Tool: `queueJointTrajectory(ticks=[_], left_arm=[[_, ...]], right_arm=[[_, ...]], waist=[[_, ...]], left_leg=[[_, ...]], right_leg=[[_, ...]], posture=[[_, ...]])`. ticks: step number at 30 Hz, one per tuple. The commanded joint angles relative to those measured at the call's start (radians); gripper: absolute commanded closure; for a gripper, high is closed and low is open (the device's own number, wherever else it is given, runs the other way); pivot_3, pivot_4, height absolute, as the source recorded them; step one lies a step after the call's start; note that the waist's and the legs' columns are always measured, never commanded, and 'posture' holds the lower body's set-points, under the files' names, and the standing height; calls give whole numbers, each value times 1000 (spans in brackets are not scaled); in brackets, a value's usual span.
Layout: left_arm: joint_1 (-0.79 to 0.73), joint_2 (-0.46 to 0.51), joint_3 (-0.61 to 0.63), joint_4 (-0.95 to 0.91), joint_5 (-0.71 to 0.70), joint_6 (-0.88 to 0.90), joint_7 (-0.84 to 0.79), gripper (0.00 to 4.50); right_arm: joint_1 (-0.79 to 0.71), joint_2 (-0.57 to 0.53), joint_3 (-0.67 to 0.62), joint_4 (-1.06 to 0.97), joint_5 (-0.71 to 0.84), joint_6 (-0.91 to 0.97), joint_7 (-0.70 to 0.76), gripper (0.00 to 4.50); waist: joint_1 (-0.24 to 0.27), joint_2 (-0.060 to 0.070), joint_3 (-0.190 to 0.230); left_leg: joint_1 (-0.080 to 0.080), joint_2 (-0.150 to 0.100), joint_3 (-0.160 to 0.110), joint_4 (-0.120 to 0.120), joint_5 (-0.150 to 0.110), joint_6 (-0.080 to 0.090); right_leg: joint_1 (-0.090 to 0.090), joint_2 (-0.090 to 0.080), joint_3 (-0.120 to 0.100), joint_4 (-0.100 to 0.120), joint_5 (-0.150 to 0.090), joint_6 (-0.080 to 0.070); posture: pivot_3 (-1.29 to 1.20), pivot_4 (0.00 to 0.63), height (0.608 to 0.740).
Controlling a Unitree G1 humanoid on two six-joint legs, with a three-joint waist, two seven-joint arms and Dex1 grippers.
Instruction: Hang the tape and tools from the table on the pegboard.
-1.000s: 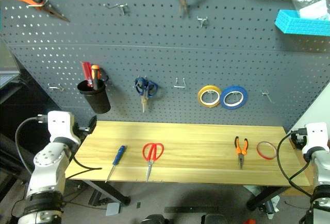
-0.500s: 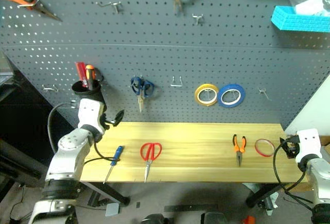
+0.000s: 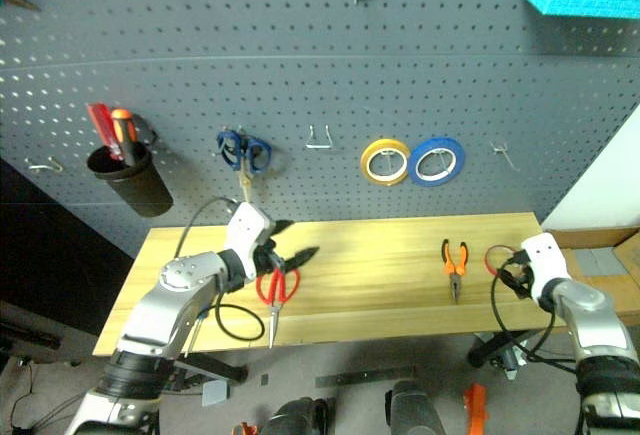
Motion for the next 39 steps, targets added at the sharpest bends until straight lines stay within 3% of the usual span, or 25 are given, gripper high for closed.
queueJointTrajectory(ticks=[1, 5, 11, 22, 26, 32, 39], left_arm=[[-9, 36, -16, -95, -37, 27, -75, 282], [-68, 33, -70, -130, -48, 70, -127, 282], [-117, 32, -104, -145, -47, 87, -161, 282], [-161, 20, -152, -158, -36, 74, -188, 282], [-172, 20, -158, -156, -34, 70, -196, 250], [-172, 13, -137, -171, -73, 85, -215, 250], [-172, -4, -120, -200, -123, 101, -212, 250]], right_arm=[[-55, 2, 28, 77, -31, -39, 22, 1619], [-214, 21, 105, 357, -114, -134, 33, 1619], [-359, 27, 138, 620, -172, -197, 37, 1619], [-476, 36, 156, 800, -236, -136, 62, 1619], [-482, 39, 156, 822, -246, -85, 73, 2438], [-445, 55, 180, 800, -274, -101, 63, 4361], [-320, 51, 149, 622, -238, -172, 39, 4470]], waist=[[1, -1, 13], [2, 0, 39], [10, 0, 67], [22, -7, 84], [25, -8, 84], [25, -9, 84], [25, -14, 81]], left_leg=[[-1, 0, 0, 0, 0, 0], [-9, 0, 1, 3, -1, 1], [-17, -1, 2, 14, -4, 7], [-19, -1, 2, 15, -5, 7], [-19, -1, 1, 15, -5, 7], [-19, -1, 1, 15, -5, 7], [-18, -1, 0, 17, -5, 6]], right_leg=[[-1, 0, 0, 0, 0, 0], [-8, 0, 1, 1, 3, -4], [-11, -1, 1, 1, 5, -2], [-12, -1, 2, 0, 6, -1], [-12, -1, 1, 0, 6, -1], [-12, -1, 1, 0, 6, 0], [-10, -1, 0, -1, 7, 1]], posture=[[-165, 248, 740], [-130, 273, 740], [-93, 296, 740], [-61, 302, 740], [-55, 295, 740], [-65, 280, 740], [-86, 266, 740]])
